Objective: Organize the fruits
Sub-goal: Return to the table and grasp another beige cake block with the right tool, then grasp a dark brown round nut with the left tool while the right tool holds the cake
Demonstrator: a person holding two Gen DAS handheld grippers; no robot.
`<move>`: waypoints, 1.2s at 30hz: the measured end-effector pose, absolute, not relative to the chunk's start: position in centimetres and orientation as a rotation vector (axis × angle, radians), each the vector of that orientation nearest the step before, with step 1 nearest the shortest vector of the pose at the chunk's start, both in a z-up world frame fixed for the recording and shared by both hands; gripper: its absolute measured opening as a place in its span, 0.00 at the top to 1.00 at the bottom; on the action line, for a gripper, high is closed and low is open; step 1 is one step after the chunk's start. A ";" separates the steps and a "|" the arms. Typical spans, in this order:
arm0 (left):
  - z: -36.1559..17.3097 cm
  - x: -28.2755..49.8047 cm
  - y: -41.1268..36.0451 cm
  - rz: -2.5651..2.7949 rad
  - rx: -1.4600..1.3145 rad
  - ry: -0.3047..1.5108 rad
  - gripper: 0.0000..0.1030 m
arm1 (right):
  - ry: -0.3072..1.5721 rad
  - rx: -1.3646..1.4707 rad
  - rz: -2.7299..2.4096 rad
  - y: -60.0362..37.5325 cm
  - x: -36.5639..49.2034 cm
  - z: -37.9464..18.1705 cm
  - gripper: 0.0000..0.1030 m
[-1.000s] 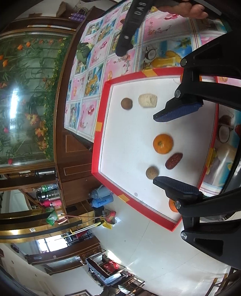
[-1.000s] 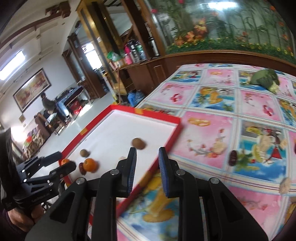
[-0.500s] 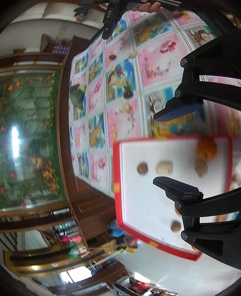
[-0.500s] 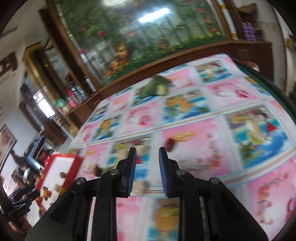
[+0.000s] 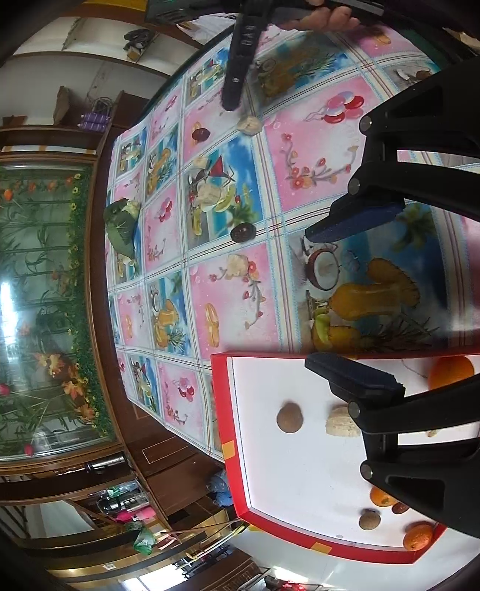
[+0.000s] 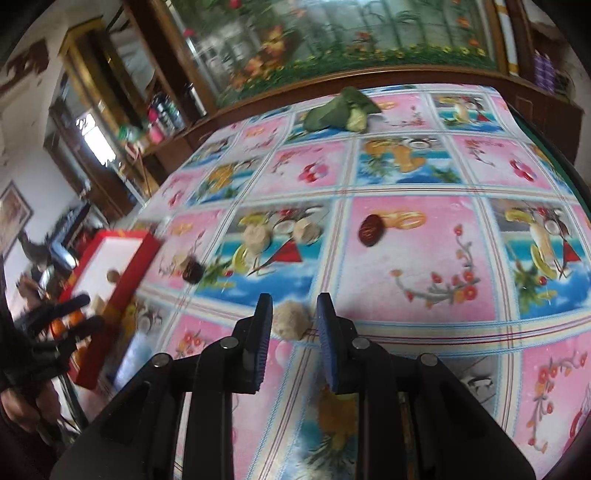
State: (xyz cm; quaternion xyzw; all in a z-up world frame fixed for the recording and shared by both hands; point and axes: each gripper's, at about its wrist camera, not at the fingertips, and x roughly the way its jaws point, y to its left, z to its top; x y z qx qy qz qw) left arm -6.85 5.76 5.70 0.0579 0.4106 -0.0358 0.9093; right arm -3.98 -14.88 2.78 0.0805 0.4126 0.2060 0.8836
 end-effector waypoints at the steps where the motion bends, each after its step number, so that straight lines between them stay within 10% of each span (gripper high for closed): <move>1: 5.7 -6.6 5.6 -0.075 0.122 0.845 0.40 | 0.867 0.147 0.431 -14.4 -4.1 2.6 0.74; 9: 4.7 -4.9 4.9 -0.104 0.106 0.870 0.40 | 0.870 0.024 0.397 -12.6 -4.2 1.8 0.55; 19: 4.1 -2.9 5.0 -0.100 0.072 0.896 0.40 | 0.869 -0.111 0.350 -10.2 -3.9 0.5 0.73; 36: 2.3 1.0 0.9 -0.135 0.039 0.969 0.41 | 0.784 0.152 0.266 -15.3 -4.4 4.0 0.73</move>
